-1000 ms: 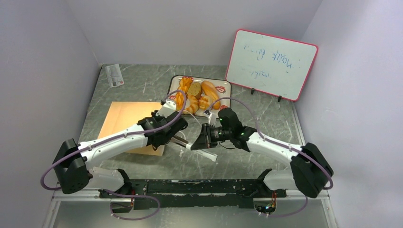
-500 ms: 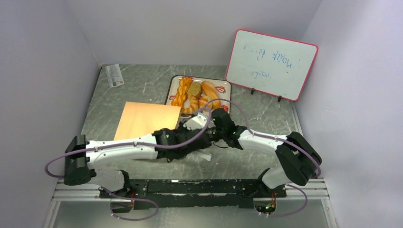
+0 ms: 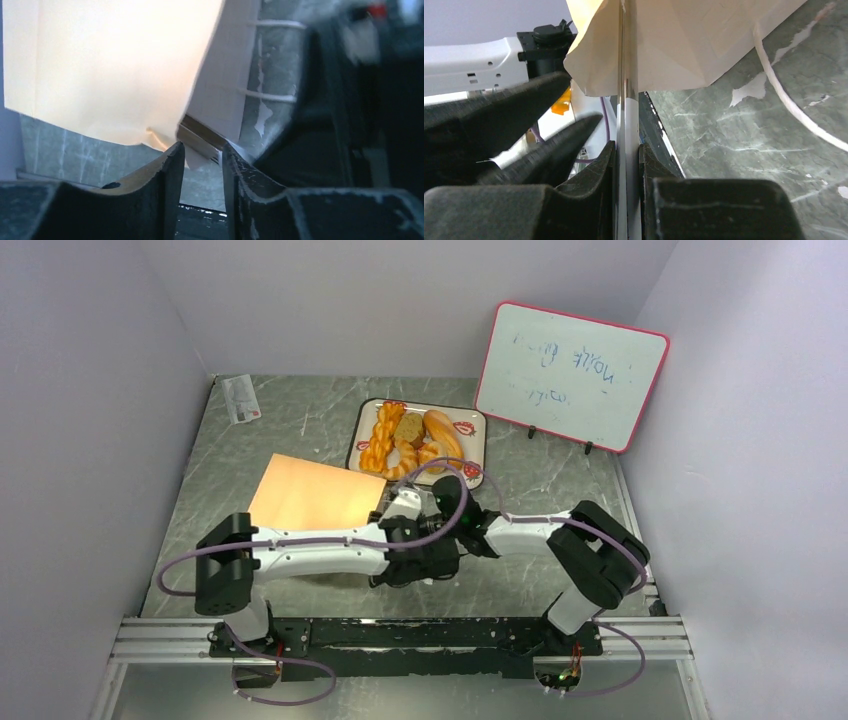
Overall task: Take the fake bread out of the paper bag
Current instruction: Adjust the paper bag at the center of the board.
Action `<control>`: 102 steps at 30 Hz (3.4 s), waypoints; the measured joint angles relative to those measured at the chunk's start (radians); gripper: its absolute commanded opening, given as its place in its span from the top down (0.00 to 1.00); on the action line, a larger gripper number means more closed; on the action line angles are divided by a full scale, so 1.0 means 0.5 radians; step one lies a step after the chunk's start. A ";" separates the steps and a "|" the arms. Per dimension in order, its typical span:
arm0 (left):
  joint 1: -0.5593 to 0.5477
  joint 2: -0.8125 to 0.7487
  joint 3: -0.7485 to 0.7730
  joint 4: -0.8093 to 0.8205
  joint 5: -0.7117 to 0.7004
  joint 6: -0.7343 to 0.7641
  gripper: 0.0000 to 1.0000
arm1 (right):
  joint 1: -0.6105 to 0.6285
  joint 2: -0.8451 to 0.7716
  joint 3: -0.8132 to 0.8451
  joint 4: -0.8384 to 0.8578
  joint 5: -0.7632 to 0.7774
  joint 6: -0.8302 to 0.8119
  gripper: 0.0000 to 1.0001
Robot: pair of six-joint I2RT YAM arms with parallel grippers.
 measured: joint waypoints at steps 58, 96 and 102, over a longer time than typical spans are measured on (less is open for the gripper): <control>2.258 -0.809 -0.937 0.619 0.251 -0.091 0.81 | 0.096 0.491 0.700 -0.378 0.379 -0.053 1.00; 2.594 -1.273 -0.248 0.990 0.960 1.125 0.93 | 0.134 0.421 0.299 0.320 0.646 0.508 1.00; 2.573 -1.243 -0.192 0.884 1.011 1.199 0.93 | 0.205 0.436 0.282 0.497 0.716 0.584 1.00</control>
